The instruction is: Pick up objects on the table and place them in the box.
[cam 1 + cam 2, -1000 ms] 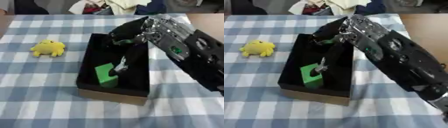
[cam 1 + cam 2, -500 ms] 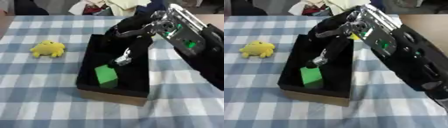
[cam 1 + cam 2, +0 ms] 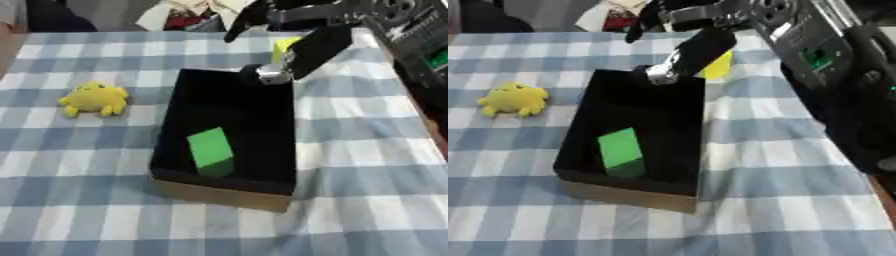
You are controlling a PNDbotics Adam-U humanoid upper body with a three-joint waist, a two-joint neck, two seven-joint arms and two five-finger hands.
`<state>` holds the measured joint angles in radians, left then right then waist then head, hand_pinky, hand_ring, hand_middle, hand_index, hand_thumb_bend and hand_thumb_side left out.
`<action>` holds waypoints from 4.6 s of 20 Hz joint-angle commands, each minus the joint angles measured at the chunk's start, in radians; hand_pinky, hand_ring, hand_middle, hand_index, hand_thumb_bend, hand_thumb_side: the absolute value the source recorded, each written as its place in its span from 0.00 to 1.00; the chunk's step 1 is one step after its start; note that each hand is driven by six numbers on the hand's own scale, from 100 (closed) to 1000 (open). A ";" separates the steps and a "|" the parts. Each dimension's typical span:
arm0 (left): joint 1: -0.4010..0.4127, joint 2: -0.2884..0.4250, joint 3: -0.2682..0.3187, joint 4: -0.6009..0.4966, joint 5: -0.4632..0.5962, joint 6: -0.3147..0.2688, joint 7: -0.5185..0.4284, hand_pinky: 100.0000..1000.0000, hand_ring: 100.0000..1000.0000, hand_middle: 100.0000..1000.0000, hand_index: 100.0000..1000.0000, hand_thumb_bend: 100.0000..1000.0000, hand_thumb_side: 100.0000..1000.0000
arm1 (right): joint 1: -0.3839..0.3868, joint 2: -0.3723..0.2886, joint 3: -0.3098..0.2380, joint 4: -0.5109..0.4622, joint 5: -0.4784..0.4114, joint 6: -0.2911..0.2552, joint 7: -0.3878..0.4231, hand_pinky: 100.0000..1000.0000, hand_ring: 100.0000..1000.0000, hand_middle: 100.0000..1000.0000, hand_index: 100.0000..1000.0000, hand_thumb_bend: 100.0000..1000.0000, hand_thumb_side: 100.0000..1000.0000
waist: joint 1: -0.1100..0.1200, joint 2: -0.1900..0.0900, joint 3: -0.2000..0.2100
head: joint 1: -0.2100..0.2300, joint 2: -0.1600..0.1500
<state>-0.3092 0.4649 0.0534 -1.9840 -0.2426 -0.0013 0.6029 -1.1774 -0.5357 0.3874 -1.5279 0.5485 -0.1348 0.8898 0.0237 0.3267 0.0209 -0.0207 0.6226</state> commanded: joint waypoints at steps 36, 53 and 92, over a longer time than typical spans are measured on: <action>-0.030 0.014 -0.005 -0.016 0.004 0.000 -0.015 0.52 0.65 0.65 0.81 0.00 0.86 | -0.132 0.051 -0.184 0.569 0.656 -0.136 -0.171 1.00 1.00 0.97 1.00 0.59 0.83 | 0.006 0.014 0.030 | 0.007 -0.042; -0.034 0.019 -0.008 -0.016 0.000 0.003 -0.032 0.52 0.66 0.65 0.81 0.00 0.83 | -0.184 0.080 -0.245 0.713 0.687 -0.121 -0.143 1.00 1.00 0.96 1.00 0.36 0.48 | 0.003 0.012 0.045 | 0.000 -0.041; -0.043 0.023 -0.015 -0.016 -0.003 0.004 -0.048 0.52 0.66 0.65 0.81 0.00 0.81 | -0.274 0.125 -0.276 0.848 0.795 -0.081 -0.114 1.00 0.98 0.93 1.00 0.30 0.35 | -0.008 0.046 0.052 | -0.030 -0.069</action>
<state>-0.3395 0.4651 0.0349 -1.9840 -0.2412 0.0032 0.5577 -1.4223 -0.4006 0.1197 -0.6627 1.3369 -0.2188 0.7848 0.0132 0.3927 0.0732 -0.0473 0.5686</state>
